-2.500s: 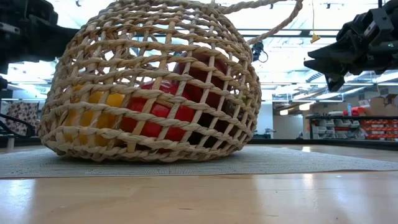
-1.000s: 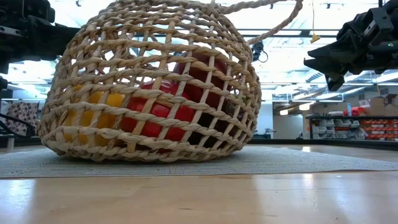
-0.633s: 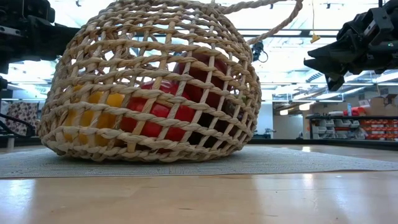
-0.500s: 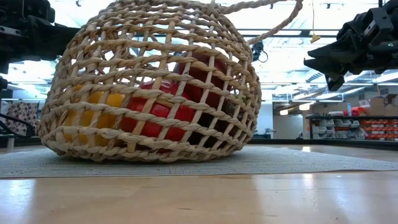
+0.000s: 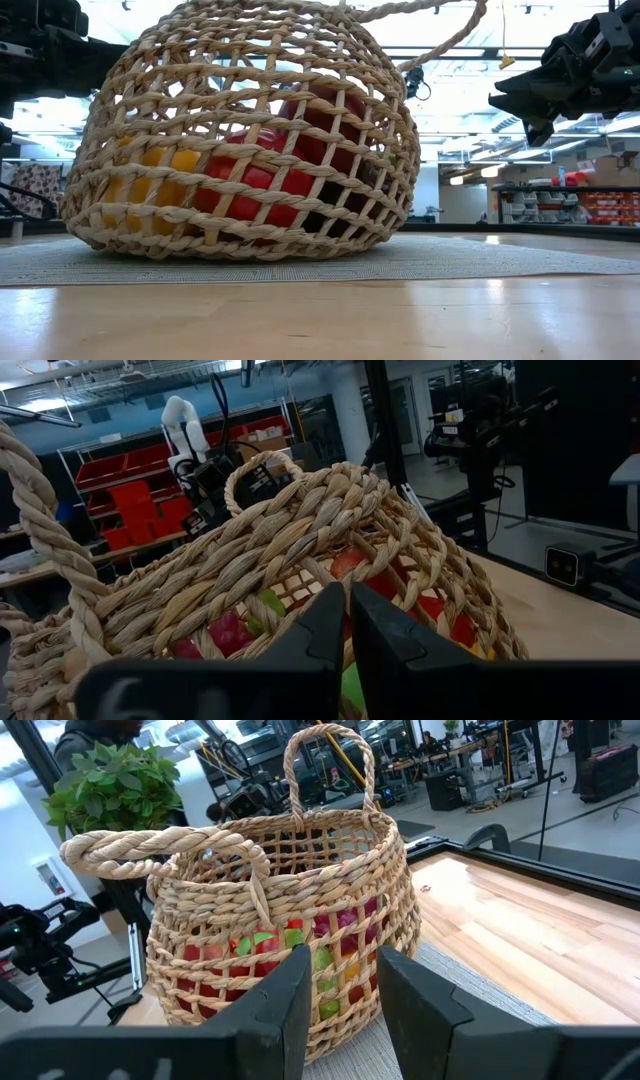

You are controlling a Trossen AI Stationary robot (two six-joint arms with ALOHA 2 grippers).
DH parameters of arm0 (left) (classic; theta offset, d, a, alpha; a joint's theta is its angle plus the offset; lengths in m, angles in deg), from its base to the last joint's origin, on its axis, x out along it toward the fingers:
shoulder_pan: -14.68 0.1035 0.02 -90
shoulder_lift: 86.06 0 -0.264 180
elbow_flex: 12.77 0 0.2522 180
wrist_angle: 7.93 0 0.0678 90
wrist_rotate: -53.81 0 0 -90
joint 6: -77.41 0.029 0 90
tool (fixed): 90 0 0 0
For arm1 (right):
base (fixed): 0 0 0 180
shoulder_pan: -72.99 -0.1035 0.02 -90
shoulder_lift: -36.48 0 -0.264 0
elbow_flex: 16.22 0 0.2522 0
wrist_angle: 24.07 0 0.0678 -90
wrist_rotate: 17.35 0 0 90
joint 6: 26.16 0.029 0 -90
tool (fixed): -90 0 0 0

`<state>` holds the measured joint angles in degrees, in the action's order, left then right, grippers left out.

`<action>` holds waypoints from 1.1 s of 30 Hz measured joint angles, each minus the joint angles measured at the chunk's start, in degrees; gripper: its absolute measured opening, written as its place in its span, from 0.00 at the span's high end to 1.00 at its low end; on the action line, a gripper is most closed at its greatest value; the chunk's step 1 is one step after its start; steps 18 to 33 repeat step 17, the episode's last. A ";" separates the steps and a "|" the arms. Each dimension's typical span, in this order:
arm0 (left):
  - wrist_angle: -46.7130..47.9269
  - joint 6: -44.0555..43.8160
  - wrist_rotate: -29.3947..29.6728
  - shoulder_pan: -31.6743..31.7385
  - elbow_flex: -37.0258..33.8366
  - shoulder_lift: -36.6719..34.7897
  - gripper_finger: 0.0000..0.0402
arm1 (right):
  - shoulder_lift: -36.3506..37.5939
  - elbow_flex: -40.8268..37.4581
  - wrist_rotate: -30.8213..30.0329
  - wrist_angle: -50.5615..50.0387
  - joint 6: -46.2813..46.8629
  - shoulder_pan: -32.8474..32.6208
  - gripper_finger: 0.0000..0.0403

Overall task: Build produce basket
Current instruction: Return to Home Position

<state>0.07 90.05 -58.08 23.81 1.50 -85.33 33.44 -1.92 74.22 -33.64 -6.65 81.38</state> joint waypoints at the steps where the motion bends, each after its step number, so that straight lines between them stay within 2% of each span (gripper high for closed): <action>1: 0.00 0.00 0.00 -0.01 0.00 0.00 0.94 | 0.00 -0.01 0.02 0.00 0.00 0.00 0.70; 33: 0.02 0.00 0.00 0.01 0.00 0.00 0.92 | 0.00 0.01 0.01 0.00 0.00 0.00 0.70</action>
